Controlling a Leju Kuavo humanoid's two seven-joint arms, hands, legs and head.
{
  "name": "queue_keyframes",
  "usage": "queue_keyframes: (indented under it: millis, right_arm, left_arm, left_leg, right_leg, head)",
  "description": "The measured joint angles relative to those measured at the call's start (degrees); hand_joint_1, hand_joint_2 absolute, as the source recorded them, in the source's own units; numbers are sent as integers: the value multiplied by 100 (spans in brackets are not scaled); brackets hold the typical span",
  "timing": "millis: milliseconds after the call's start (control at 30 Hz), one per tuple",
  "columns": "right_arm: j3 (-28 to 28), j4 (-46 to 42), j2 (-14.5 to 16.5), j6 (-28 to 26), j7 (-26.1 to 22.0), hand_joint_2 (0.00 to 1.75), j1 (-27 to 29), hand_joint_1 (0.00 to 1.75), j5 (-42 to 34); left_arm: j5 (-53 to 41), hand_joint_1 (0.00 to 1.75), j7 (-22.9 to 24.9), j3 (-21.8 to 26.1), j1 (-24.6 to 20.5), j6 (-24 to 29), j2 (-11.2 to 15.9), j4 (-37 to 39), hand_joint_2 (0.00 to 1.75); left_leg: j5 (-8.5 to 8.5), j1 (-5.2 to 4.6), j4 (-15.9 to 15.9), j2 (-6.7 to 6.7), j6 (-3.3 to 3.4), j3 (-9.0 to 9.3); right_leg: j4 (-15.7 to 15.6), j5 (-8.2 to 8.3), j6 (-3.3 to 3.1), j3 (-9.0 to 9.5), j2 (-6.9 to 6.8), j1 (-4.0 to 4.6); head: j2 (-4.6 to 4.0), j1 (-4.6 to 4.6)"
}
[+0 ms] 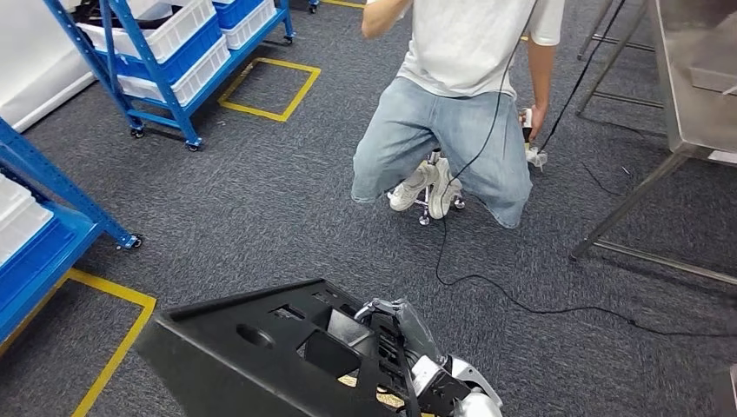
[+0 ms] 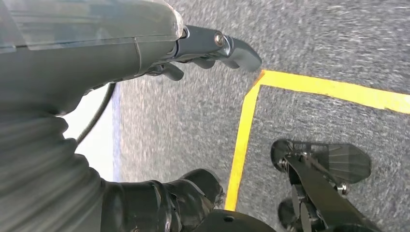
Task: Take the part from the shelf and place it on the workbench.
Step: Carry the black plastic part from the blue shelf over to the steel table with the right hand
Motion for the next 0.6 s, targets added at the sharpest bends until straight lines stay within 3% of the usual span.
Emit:
queue_keyframes:
  millis: [33, 67, 133, 200, 233, 300, 333, 400, 433, 500, 533, 567, 600]
  right_arm:
    - [0, 0, -3, 1, 1, 175, 4, 175, 0]
    - [1, 0, -6, 1, 1, 175, 6, 175, 0]
    - [1, -1, -7, 1, 2, 175, 2, 175, 0]
    - [0, -2, -7, 2, 1, 175, -5, 175, 0]
    - [0, -3, -7, 3, 1, 175, -8, 175, 0]
    - [0, -6, -7, 3, 1, 175, -9, 175, 0]
    - [0, -10, -7, 3, 1, 175, -8, 175, 0]
    - [0, -24, -7, 3, 2, 175, -12, 175, 1]
    - [0, -31, -6, 3, 2, 175, -14, 175, 2]
    - [0, -36, -6, 3, 3, 175, -14, 175, 2]
    - [0, -37, -7, 3, 4, 175, -12, 175, 2]
    - [0, -37, -7, 3, 5, 175, -10, 175, 2]
    - [0, -39, -7, 3, 5, 175, -9, 175, 2]
  left_arm:
    - [-11, 0, 0, 4, -3, 2, 1, 0, 175]
    - [-19, 0, 0, 9, -8, 3, 1, 0, 175]
    - [-25, 0, 0, 14, -18, 3, 2, 0, 175]
    - [-27, 0, 1, 19, -20, 5, 3, -1, 175]
    - [-29, 0, 0, 22, -24, 7, 4, -1, 175]
    - [-36, 0, 0, 25, -48, 9, 5, -1, 175]
    - [-41, 0, 1, 26, -62, 9, 6, -1, 175]
    - [-50, 0, 2, 27, -66, 5, 5, 0, 175]
    - [-55, 0, 2, 27, -59, 1, 4, 0, 175]
    - [-61, 0, 2, 28, -44, -7, 2, 0, 175]
    - [-62, 0, 2, 29, -37, -8, 1, 0, 175]
    - [-63, 0, 2, 30, -30, -8, 2, 0, 175]
    - [-64, 0, 2, 30, -26, -8, 3, 0, 175]
  left_leg:
    - [-11, 2, 8, 75, -6, -2]
    - [-26, 6, 19, 145, -20, 1]
    - [-78, 14, 61, 267, -73, 22]
    - [-147, -8, 129, 361, -146, 31]
    - [-172, -20, 148, 403, -176, 36]
    - [-200, -19, 151, 485, -222, 58]
    - [-241, -4, 179, 445, -245, 60]
    - [-473, 25, 484, 201, -283, -61]
    - [-662, 35, 818, 49, -293, -213]
    - [-976, 38, 1591, -71, -292, -586]
    - [-998, 36, 1810, -84, -282, -708]
    - [-899, 33, 1805, -92, -263, -729]
    - [-697, 29, 1571, -117, -236, -647]
  right_leg:
    - [132, 2, 23, -60, -16, -20]
    - [39, 111, 44, -5, -40, -41]
    - [-651, 453, 68, 367, -224, -65]
    - [-1205, 613, 21, 653, -402, -35]
    - [-1287, 601, -17, 685, -425, -13]
    - [-1290, 604, -100, 673, -308, 3]
    - [-1302, 612, -131, 674, -254, 1]
    - [-1323, 631, -197, 676, -154, -17]
    - [-1324, 634, -217, 674, -105, -16]
    - [-1320, 634, -241, 672, 20, 6]
    - [-1317, 634, -244, 675, 94, 20]
    - [-1312, 634, -244, 679, 171, 29]
    - [-1308, 634, -244, 687, 249, 34]
  head:
    - [0, -1]
    - [0, 0]
    - [0, -1]
    - [0, -5]
    - [0, -8]
    - [0, -11]
    - [0, -11]
    - [0, -13]
    - [0, -13]
    - [0, -13]
    - [0, -13]
    - [0, -13]
    - [0, -13]
